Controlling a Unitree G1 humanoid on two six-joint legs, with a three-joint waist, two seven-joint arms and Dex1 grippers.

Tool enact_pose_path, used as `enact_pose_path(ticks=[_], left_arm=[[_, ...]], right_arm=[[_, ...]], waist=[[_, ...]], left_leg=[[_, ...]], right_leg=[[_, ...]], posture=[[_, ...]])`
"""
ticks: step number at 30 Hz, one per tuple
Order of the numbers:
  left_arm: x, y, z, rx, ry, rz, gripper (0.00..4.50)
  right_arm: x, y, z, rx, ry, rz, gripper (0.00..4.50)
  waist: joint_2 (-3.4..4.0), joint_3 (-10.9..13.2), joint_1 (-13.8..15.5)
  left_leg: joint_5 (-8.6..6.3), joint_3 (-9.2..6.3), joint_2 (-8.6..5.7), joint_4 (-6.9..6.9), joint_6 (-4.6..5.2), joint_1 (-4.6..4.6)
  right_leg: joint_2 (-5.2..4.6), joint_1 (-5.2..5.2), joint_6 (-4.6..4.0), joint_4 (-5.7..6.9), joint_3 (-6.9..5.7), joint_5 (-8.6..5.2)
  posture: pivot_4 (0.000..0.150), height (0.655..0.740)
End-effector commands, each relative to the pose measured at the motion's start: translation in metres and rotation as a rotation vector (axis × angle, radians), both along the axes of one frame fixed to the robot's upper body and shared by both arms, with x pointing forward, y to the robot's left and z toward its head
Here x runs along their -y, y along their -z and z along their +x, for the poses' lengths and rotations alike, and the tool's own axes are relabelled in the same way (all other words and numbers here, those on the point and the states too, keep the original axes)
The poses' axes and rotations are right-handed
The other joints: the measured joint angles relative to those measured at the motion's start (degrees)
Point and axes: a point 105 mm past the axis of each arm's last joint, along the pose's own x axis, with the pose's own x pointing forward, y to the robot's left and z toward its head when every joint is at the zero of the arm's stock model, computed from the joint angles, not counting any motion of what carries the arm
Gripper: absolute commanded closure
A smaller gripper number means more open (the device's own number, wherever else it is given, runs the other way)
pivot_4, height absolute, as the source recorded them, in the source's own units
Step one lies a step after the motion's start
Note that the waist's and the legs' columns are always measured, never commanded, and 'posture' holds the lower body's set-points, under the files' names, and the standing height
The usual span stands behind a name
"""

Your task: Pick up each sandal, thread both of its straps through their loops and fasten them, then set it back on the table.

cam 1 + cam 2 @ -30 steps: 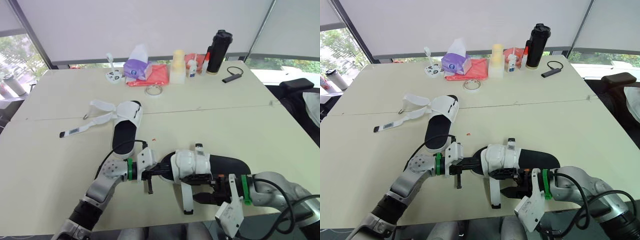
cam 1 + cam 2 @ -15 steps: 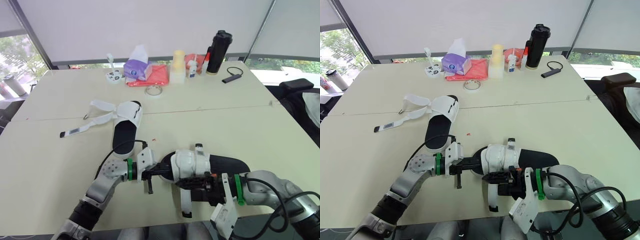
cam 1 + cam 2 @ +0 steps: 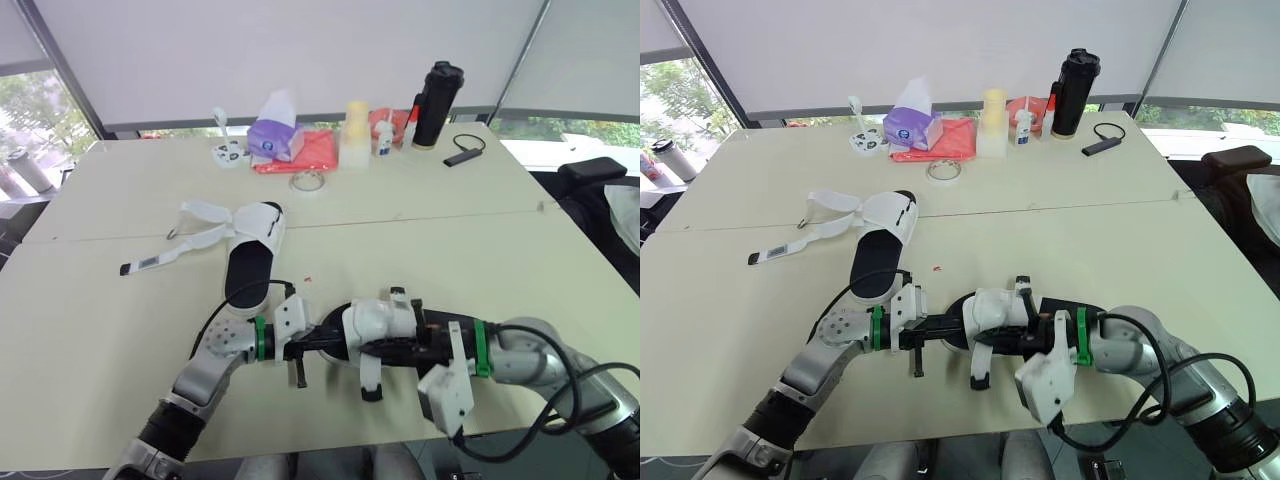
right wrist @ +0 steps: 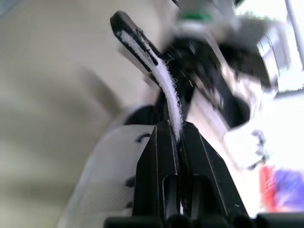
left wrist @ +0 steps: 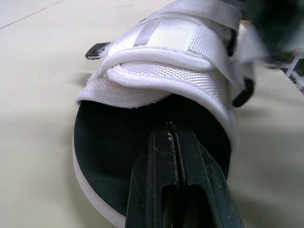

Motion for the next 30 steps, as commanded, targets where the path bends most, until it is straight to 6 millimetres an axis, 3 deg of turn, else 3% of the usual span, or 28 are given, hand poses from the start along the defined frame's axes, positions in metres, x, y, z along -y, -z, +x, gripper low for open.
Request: enact_pose_path(ticks=[1, 9, 22, 25, 30], left_arm=[[0.0, 0.0, 0.002, 0.011, -0.008, 0.004, 4.5], [0.0, 0.0, 0.004, 0.019, -0.007, 0.006, 4.5], [-0.001, -0.001, 0.003, 0.022, -0.011, 0.003, 4.5], [0.0, -0.001, 0.003, 0.021, -0.011, 0.003, 4.5], [0.0, -0.001, 0.004, 0.022, -0.011, 0.002, 4.5]], right_arm=[[-0.004, -0.022, 0.008, -0.17, 0.095, 0.129, 4.47], [0.002, -0.036, 0.027, -0.422, 0.24, 0.238, 4.47], [0.007, -0.046, 0.041, -0.855, 0.373, 0.425, 4.47], [0.007, -0.05, 0.045, -0.936, 0.402, 0.462, 3.63], [0.005, -0.053, 0.048, -0.983, 0.42, 0.483, 1.25]], waist=[[0.0, 0.0, -0.01], [0.0, 0.0, -0.01], [0.01, 0.0, -0.05], [0.03, 0.01, -0.08], [0.03, 0.01, -0.01]], left_leg=[[0.0, -0.02, 0.02, 0.0, 0.0, 0.0], [0.0, 0.0, 0.0, -0.01, 0.0, 0.0], [0.0, 0.04, 0.0, -0.02, 0.0, -0.05], [0.0, 0.05, -0.02, -0.03, 0.0, -0.06], [0.0, 0.06, -0.04, -0.05, 0.0, -0.25]], right_leg=[[0.0, 0.0, 0.0, 0.01, 0.0, 0.0], [-0.01, -0.03, 0.0, 0.0, 0.0, 0.0], [-0.01, -0.11, 0.01, -0.01, 0.0, 0.0], [-0.01, -0.13, 0.0, 0.0, 0.0, 0.0], [0.02, -0.28, 0.01, -0.03, -0.03, 0.01]], posture=[[0.15, 0.74], [0.15, 0.74], [0.15, 0.74], [0.15, 0.74], [0.15, 0.74]])
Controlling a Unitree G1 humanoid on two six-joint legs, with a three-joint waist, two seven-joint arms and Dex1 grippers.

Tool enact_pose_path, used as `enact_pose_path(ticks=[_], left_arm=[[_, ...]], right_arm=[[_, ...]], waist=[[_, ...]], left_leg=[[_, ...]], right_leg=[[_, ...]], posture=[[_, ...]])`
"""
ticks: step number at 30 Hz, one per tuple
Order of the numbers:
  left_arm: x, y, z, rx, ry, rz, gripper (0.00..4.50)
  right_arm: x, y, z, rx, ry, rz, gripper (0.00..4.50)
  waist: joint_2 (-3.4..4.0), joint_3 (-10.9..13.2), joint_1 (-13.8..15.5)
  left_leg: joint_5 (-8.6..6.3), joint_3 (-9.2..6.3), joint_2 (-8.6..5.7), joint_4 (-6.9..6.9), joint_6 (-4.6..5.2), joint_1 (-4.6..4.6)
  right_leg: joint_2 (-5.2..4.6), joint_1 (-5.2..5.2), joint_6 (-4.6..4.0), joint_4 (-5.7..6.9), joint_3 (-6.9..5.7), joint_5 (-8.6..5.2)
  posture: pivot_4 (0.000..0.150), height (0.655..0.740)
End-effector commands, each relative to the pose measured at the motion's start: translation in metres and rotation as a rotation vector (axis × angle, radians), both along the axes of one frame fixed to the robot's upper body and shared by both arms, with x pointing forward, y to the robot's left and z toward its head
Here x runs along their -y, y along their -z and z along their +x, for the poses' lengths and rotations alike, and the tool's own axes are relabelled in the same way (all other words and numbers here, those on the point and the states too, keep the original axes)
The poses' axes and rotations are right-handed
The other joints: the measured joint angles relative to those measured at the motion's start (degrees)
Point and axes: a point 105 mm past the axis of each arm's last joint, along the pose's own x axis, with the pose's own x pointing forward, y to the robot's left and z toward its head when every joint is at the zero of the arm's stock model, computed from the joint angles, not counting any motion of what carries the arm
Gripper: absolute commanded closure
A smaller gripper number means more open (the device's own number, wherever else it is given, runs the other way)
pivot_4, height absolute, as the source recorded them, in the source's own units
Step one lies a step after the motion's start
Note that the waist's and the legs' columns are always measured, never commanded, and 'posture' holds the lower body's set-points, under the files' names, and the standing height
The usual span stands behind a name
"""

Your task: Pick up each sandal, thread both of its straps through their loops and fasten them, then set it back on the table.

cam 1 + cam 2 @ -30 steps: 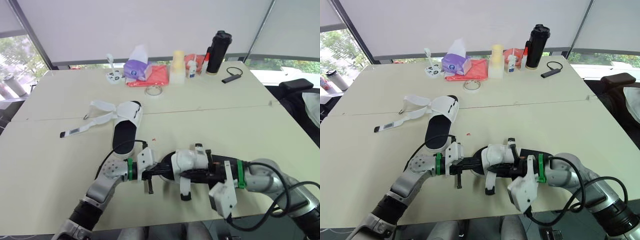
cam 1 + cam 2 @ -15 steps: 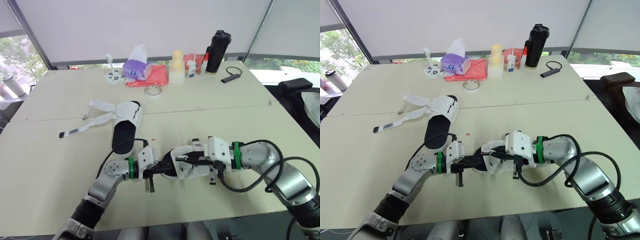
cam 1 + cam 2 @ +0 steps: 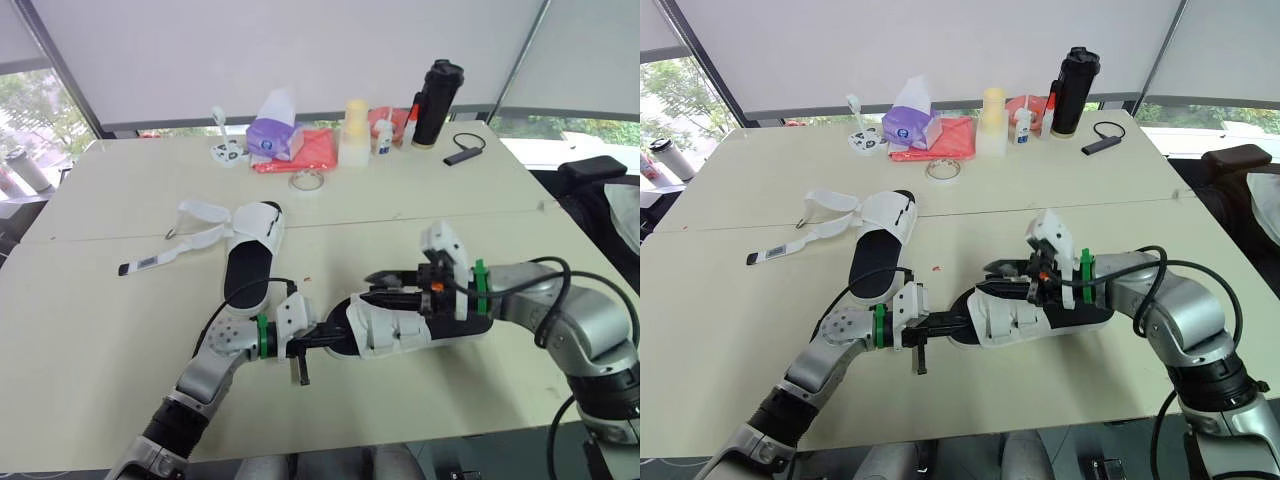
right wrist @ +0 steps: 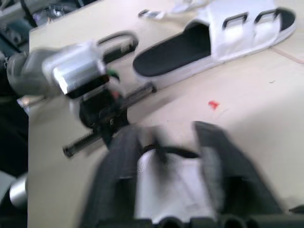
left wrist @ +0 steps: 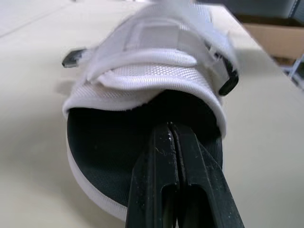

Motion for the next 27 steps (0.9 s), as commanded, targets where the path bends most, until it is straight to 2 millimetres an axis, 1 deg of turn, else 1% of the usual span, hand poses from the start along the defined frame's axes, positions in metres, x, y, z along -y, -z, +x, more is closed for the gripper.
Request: enact_pose_path(ticks=[1, 2, 3, 7, 13, 17, 21, 23, 27], left_arm=[[-0.001, 0.0, 0.0, 0.005, -0.006, 0.005, 4.5], [-0.001, 0.0, 0.001, 0.005, -0.006, 0.005, 4.5], [-0.001, -0.001, 0.001, 0.005, -0.007, 0.004, 4.5], [-0.001, -0.001, 0.0, 0.005, -0.011, 0.003, 4.5], [-0.001, -0.001, 0.0, 0.005, -0.013, 0.002, 4.5], [-0.002, -0.001, 0.0, 0.005, -0.015, 0.001, 4.5], [-0.002, -0.001, 0.0, 0.005, -0.016, 0.001, 4.5], [-0.002, -0.001, 0.0, 0.005, -0.017, 0.0, 4.5], [-0.001, -0.002, 0.0, 0.005, -0.018, -0.004, 4.5]], right_arm=[[-0.001, -0.008, 0.001, 0.007, 0.006, 0.026, 0.6], [-0.001, -0.007, 0.002, 0.008, 0.008, 0.022, 0.14], [-0.001, -0.006, 0.002, 0.013, 0.007, 0.011, 0.06], [0.001, 0.004, 0.001, 0.021, 0.015, -0.022, 0.06], [0.008, 0.016, 0.012, 0.056, 0.061, -0.068, 0.06], [0.015, 0.021, 0.027, 0.077, 0.116, -0.083, 0.06], [0.022, 0.033, 0.044, 0.11, 0.165, -0.159, 0.06], [0.024, 0.034, 0.052, 0.103, 0.196, -0.16, 0.06], [0.029, 0.035, 0.061, 0.131, 0.211, -0.196, 0.06]], waist=[[0.0, 0.0, -0.01], [0.0, 0.0, -0.01], [0.0, 0.0, -0.01], [0.0, 0.0, -0.02], [0.0, 0.0, -0.03], [0.0, 0.0, -0.04], [0.0, 0.0, -0.11], [0.0, 0.0, -0.12], [0.0, 0.0, -0.12]], left_leg=[[0.0, 0.01, 0.0, 0.0, 0.0, -0.06], [0.0, 0.02, -0.02, 0.01, 0.0, -0.12], [0.0, 0.03, -0.03, 0.02, 0.0, -0.15], [0.0, 0.13, -0.03, 0.03, 0.01, -0.15], [0.0, 0.16, -0.03, 0.03, 0.01, -0.15], [0.0, 0.17, -0.04, 0.04, 0.0, -0.14], [0.0, 0.17, -0.04, 0.04, 0.0, -0.14], [0.01, 0.17, -0.04, 0.05, 0.0, -0.12], [0.01, 0.17, -0.04, 0.04, 0.0, -0.11]], right_leg=[[0.0, -0.05, 0.0, 0.0, 0.0, 0.0], [0.0, -0.12, 0.01, 0.0, 0.0, 0.01], [0.0, -0.15, 0.03, 0.01, 0.0, 0.02], [0.0, -0.14, 0.03, 0.02, -0.01, 0.02], [0.01, -0.14, 0.03, 0.02, -0.01, 0.02], [0.01, -0.14, 0.04, 0.03, -0.01, 0.02], [0.02, -0.14, 0.04, 0.04, -0.01, 0.02], [0.02, -0.13, 0.04, 0.06, -0.01, 0.03], [0.02, -0.14, 0.04, 0.08, -0.01, 0.02]], posture=[[0.15, 0.74], [0.15, 0.74], [0.15, 0.74], [0.15, 0.74], [0.15, 0.74], [0.15, 0.74], [0.15, 0.74], [0.15, 0.74], [0.15, 0.74]])
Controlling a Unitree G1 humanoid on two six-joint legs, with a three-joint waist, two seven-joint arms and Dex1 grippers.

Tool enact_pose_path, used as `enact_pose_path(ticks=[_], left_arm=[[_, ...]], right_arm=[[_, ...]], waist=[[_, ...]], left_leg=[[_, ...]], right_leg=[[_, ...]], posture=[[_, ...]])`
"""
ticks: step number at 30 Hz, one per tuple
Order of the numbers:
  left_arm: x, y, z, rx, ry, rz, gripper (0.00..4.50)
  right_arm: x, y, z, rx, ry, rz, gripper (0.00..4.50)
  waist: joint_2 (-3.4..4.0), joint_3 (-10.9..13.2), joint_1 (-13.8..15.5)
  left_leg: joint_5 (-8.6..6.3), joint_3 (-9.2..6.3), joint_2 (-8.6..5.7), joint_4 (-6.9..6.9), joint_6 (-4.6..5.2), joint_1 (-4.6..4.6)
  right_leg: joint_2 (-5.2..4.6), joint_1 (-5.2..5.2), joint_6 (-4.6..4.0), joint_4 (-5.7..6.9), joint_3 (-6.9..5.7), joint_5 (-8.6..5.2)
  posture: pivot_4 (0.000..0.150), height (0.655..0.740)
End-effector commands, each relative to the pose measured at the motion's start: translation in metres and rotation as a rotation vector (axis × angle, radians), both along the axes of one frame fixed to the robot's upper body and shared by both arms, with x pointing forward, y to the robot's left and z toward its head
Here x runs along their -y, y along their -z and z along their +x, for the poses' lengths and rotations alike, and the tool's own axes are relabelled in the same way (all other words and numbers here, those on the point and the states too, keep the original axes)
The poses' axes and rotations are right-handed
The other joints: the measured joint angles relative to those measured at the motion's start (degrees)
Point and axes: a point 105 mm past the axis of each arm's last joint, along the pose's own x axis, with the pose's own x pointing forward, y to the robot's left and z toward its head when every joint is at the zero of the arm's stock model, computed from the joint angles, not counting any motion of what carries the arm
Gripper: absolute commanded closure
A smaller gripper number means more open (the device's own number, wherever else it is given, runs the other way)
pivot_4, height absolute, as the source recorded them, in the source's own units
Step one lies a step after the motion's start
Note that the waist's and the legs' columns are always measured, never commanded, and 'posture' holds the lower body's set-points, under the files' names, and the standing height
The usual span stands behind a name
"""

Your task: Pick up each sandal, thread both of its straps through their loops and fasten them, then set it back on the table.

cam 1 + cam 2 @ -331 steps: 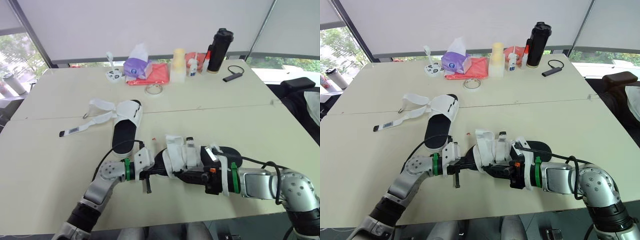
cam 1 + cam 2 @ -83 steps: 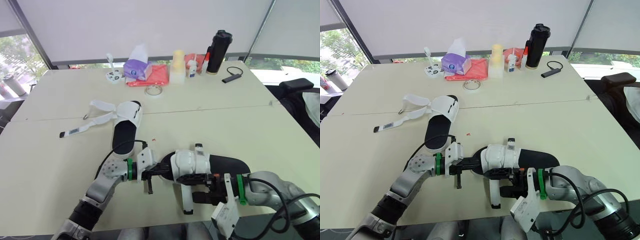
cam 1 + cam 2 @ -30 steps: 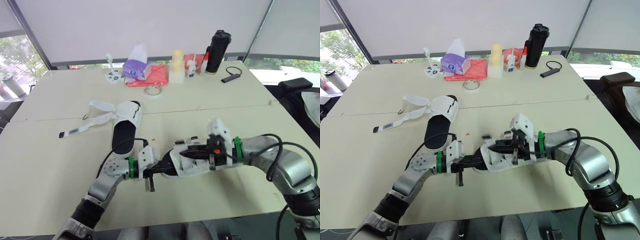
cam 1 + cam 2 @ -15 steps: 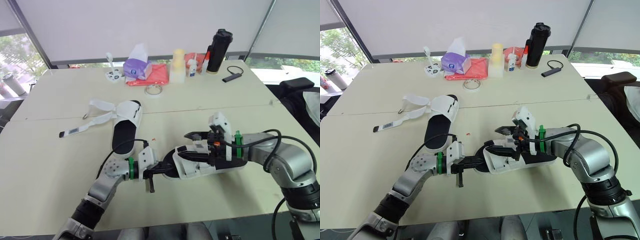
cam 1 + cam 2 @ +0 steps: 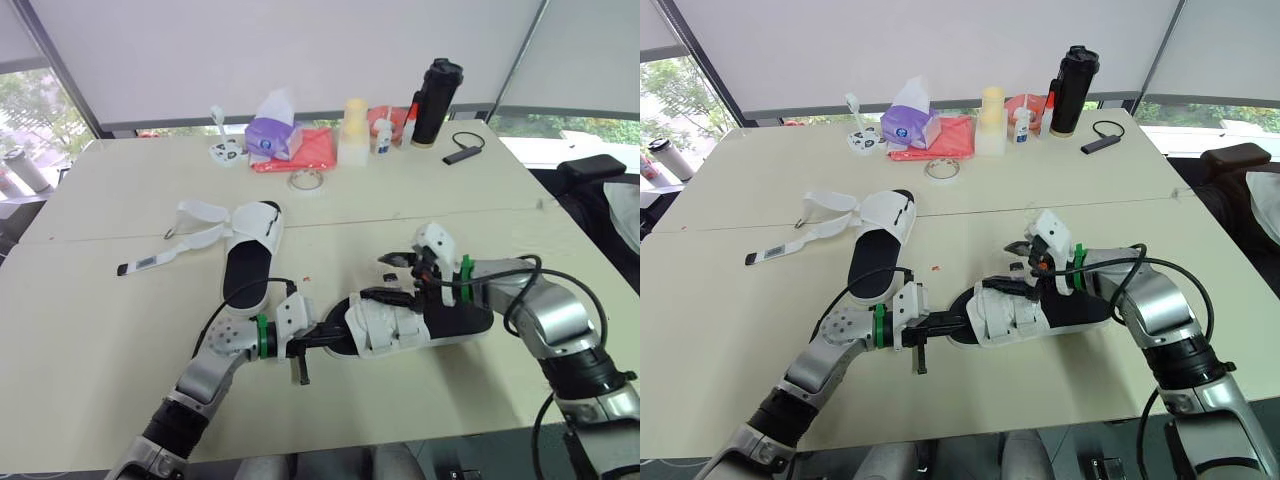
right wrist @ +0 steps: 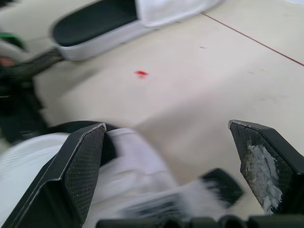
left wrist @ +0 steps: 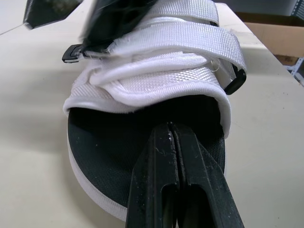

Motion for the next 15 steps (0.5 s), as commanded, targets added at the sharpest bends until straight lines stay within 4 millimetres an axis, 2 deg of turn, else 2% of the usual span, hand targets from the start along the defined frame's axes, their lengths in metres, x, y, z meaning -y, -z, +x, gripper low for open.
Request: enact_pose_path(ticks=[1, 6, 8, 12, 15], left_arm=[[-0.001, -0.001, -0.001, 0.004, -0.008, -0.001, 4.5], [0.0, -0.002, 0.0, 0.005, -0.009, -0.003, 4.5], [0.0, -0.002, 0.001, 0.006, -0.01, -0.004, 4.5], [0.0, -0.002, 0.001, 0.008, -0.015, -0.005, 4.5], [0.001, -0.002, 0.001, 0.01, -0.017, -0.007, 4.5]], right_arm=[[0.004, -0.002, 0.008, 0.041, 0.01, -0.042, 0.06], [0.007, 0.008, 0.014, 0.074, -0.008, -0.131, 0.06], [0.01, 0.005, 0.017, 0.094, -0.004, -0.132, 0.06], [0.017, -0.038, 0.025, 0.111, 0.053, -0.002, 0.06], [0.023, -0.065, 0.016, 0.116, 0.034, 0.043, 0.06]], waist=[[0.0, 0.0, 0.0], [0.0, 0.0, -0.01], [0.0, 0.0, 0.06], [0.01, 0.01, 0.04], [0.03, 0.02, 0.11]], left_leg=[[0.0, 0.0, 0.0, -0.01, 0.0, 0.0], [0.0, 0.0, -0.01, -0.01, 0.0, 0.0], [0.0, 0.0, -0.01, -0.01, 0.0, 0.0], [0.0, -0.01, -0.01, 0.0, -0.01, -0.01], [0.01, -0.01, -0.01, 0.0, -0.01, -0.02]], right_leg=[[0.0, -0.01, 0.01, 0.0, 0.0, 0.01], [0.01, -0.01, 0.14, 0.01, 0.0, 0.07], [0.01, 0.0, 0.14, 0.0, 0.0, 0.08], [0.01, -0.01, 0.15, 0.01, 0.0, 0.08], [0.0, -0.05, 0.15, 0.04, 0.01, 0.08]], posture=[[0.15, 0.74], [0.15, 0.74], [0.15, 0.74], [0.15, 0.74], [0.15, 0.74]])
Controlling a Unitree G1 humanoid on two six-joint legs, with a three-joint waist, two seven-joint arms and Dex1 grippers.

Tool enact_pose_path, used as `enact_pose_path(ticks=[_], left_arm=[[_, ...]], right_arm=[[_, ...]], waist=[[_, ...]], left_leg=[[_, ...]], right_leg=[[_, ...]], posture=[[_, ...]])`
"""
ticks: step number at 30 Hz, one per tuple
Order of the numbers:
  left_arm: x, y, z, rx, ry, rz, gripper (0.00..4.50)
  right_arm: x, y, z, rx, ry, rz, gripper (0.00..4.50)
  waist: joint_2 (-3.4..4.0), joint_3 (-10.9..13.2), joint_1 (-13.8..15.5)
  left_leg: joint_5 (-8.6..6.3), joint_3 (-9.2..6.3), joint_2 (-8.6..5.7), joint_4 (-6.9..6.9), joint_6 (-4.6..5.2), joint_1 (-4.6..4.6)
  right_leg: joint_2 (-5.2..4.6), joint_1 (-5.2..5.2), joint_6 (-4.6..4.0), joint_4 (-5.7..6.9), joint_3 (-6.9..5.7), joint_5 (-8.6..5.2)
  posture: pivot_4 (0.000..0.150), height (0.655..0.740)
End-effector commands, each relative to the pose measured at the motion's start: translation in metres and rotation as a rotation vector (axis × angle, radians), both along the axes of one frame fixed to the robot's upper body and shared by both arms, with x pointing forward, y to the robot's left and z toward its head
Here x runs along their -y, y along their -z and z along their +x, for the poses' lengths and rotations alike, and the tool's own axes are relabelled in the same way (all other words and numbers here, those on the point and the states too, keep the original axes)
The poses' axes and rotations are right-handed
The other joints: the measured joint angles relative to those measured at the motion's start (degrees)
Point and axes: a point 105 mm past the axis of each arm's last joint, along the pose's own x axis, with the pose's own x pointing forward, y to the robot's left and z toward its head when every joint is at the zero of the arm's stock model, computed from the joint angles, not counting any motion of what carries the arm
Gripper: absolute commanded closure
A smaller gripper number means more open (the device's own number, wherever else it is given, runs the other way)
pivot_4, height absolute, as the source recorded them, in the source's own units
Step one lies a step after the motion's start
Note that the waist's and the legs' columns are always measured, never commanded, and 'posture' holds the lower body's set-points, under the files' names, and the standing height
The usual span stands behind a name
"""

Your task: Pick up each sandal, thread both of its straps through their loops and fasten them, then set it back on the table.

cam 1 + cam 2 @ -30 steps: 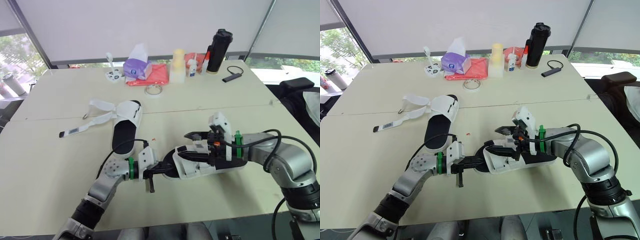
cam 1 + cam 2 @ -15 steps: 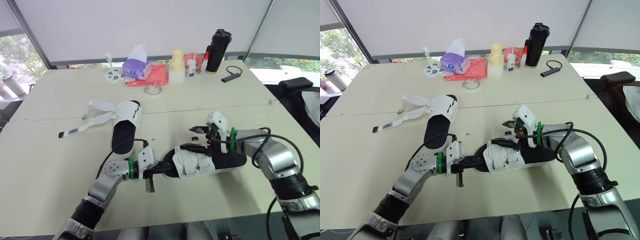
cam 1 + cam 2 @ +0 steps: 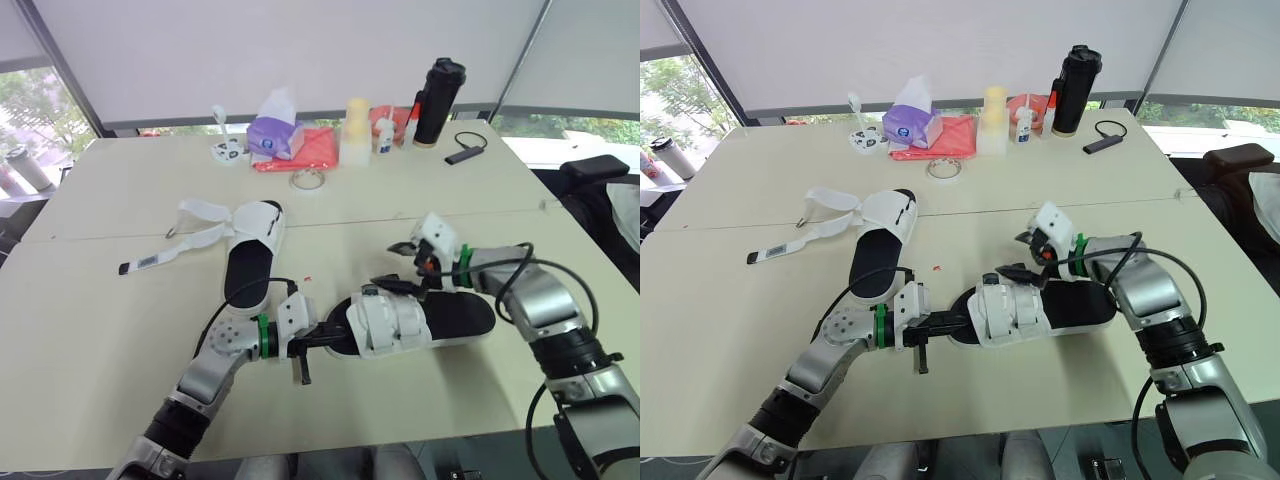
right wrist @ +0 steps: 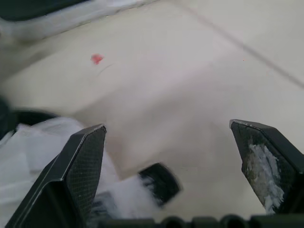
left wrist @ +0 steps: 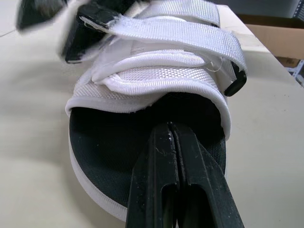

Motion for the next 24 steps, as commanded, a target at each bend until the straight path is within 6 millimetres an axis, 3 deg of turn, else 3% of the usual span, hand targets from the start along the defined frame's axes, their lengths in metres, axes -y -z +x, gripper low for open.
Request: enact_pose_path(ticks=[1, 6, 12, 18, 20, 24], left_arm=[[-0.001, -0.001, 0.001, 0.01, -0.013, -0.002, 4.5], [0.0, -0.002, 0.003, 0.016, -0.01, -0.006, 4.5], [0.0, -0.001, 0.004, 0.02, 0.002, -0.004, 4.5], [0.001, -0.002, 0.005, 0.024, 0.02, -0.004, 4.5], [0.0, -0.003, 0.005, 0.026, 0.025, -0.002, 4.5], [-0.008, -0.011, 0.002, 0.042, 0.042, 0.003, 4.5]], right_arm=[[0.006, -0.046, -0.013, 0.094, -0.055, 0.031, 0.06], [0.025, -0.053, -0.033, 0.281, -0.121, -0.165, 0.06], [0.04, -0.034, -0.047, 0.558, -0.187, -0.511, 0.06], [0.062, -0.012, -0.055, 0.68, -0.286, -0.726, 0.06], [0.062, -0.007, -0.059, 0.717, -0.328, -0.751, 0.06], [0.043, 0.0, -0.072, 0.797, -0.45, -0.754, 0.06]], waist=[[0.0, 0.0, 0.15], [-0.01, 0.0, 0.04], [0.0, 0.0, -0.1], [0.0, 0.0, -0.03], [0.0, 0.0, -0.03], [0.0, 0.0, -0.34]], left_leg=[[0.0, -0.02, 0.0, 0.0, 0.0, -0.01], [-0.01, -0.02, -0.01, -0.04, 0.0, -0.06], [0.0, 0.06, 0.0, 0.0, 0.0, -0.05], [0.0, 0.07, 0.0, 0.02, -0.01, -0.03], [0.0, 0.08, 0.0, 0.02, -0.01, -0.02], [0.0, 0.08, 0.01, 0.01, -0.01, 0.01]], right_leg=[[0.0, 0.0, 0.0, 0.0, 0.0, 0.0], [0.0, 0.0, 0.03, -0.06, -0.03, -0.01], [0.0, -0.01, 0.03, -0.03, -0.02, -0.01], [0.0, 0.01, 0.03, -0.01, 0.0, -0.01], [0.0, 0.01, 0.02, -0.01, 0.0, -0.01], [0.0, 0.01, 0.02, 0.02, 0.01, -0.01]], posture=[[0.15, 0.74], [0.15, 0.74], [0.15, 0.74], [0.15, 0.74], [0.15, 0.74], [0.15, 0.74]])
